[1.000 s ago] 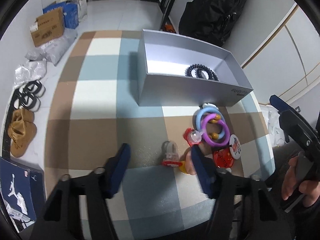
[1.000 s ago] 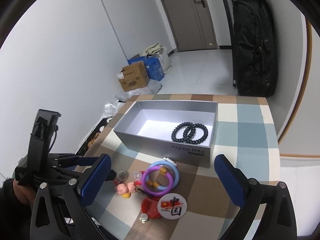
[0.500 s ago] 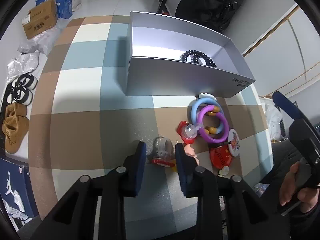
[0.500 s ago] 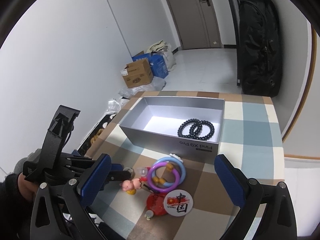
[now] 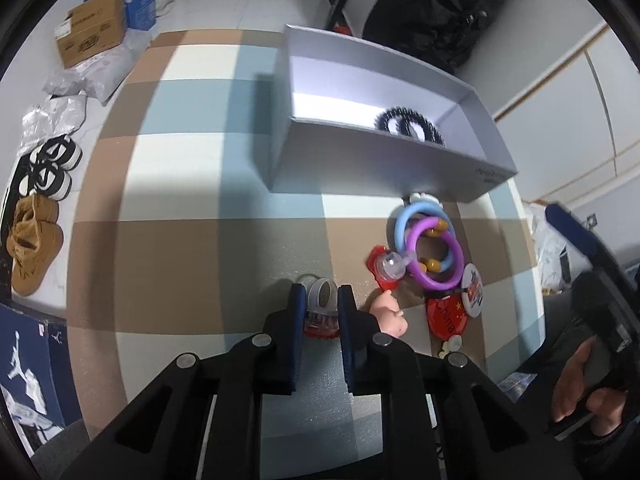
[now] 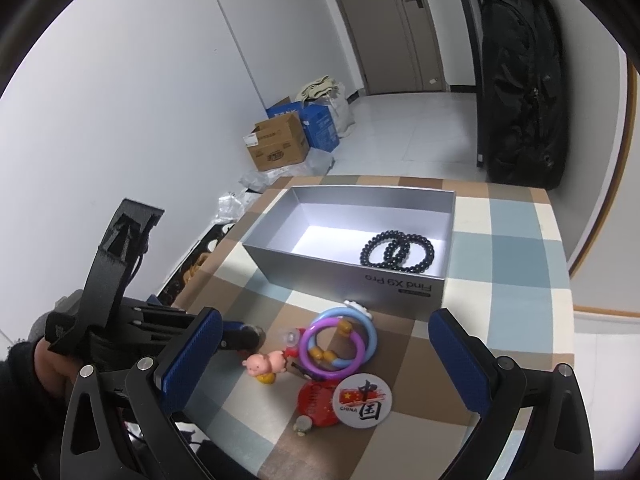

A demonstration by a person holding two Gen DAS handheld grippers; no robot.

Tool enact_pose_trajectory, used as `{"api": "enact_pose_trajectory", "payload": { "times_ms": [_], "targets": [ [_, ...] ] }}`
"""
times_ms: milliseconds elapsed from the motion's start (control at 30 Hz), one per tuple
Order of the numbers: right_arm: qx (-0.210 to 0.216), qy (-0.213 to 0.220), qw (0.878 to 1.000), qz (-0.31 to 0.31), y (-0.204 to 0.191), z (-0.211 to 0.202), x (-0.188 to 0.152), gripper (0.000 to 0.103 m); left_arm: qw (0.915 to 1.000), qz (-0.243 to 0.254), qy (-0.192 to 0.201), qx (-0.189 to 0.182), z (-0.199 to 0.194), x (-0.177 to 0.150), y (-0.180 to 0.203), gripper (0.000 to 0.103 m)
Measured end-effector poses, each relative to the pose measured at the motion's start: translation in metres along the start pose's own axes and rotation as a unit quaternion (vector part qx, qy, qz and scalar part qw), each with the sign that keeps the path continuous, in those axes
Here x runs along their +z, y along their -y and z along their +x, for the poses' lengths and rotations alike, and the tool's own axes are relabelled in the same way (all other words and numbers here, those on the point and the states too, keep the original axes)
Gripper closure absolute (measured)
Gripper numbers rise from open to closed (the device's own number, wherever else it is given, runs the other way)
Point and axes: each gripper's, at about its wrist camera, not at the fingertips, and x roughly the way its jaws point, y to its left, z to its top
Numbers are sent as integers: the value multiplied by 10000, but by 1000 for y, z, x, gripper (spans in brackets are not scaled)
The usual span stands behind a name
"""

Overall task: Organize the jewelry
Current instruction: 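Move the left gripper to the clear pacifier and close on it, then grasp the pink pig toy with the right gripper while the left holds the pacifier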

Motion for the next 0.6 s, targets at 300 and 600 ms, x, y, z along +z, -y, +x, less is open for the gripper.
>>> {"api": "enact_pose_trajectory", "payload": {
  "times_ms": [300, 600],
  "targets": [
    [157, -264, 9994, -182, -13, 10, -10, 0, 9973, -269, 611, -316, -32, 4, -6, 92],
    [349, -743, 9956, -461, -33, 34, -24, 12, 9910, -409, 1189, -468, -48, 5, -8, 92]
  ]
}}
